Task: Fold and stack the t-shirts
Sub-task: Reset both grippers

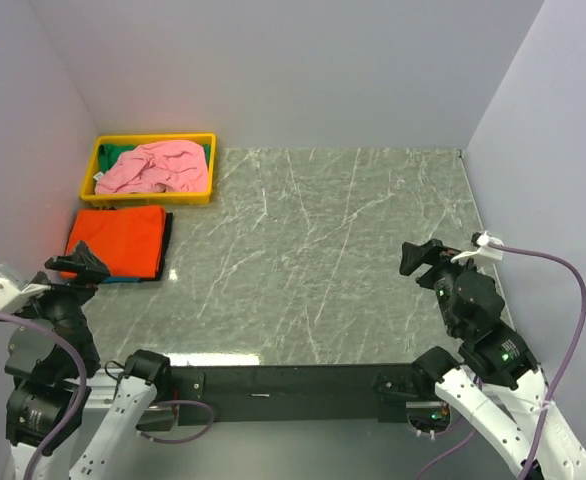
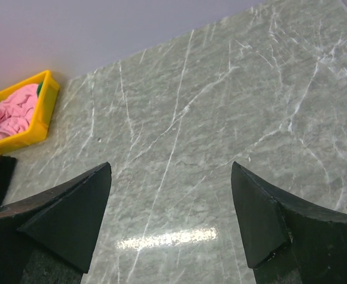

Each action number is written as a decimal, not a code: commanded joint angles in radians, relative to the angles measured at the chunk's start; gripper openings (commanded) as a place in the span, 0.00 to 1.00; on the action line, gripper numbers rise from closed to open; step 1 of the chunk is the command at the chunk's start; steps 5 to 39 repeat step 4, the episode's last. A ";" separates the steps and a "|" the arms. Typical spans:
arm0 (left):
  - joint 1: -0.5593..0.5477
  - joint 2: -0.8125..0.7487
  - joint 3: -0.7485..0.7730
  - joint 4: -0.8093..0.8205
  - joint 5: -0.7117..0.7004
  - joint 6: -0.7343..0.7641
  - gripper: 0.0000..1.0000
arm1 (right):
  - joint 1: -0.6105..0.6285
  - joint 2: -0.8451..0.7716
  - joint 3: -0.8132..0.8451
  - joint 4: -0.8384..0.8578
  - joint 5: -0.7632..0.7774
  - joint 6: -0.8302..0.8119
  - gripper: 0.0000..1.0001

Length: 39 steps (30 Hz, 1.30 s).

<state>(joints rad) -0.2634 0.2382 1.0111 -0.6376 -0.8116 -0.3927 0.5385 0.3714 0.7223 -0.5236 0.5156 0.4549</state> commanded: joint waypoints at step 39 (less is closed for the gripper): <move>-0.002 -0.014 -0.019 0.061 -0.003 0.032 1.00 | -0.005 -0.006 -0.017 0.062 0.011 -0.021 0.88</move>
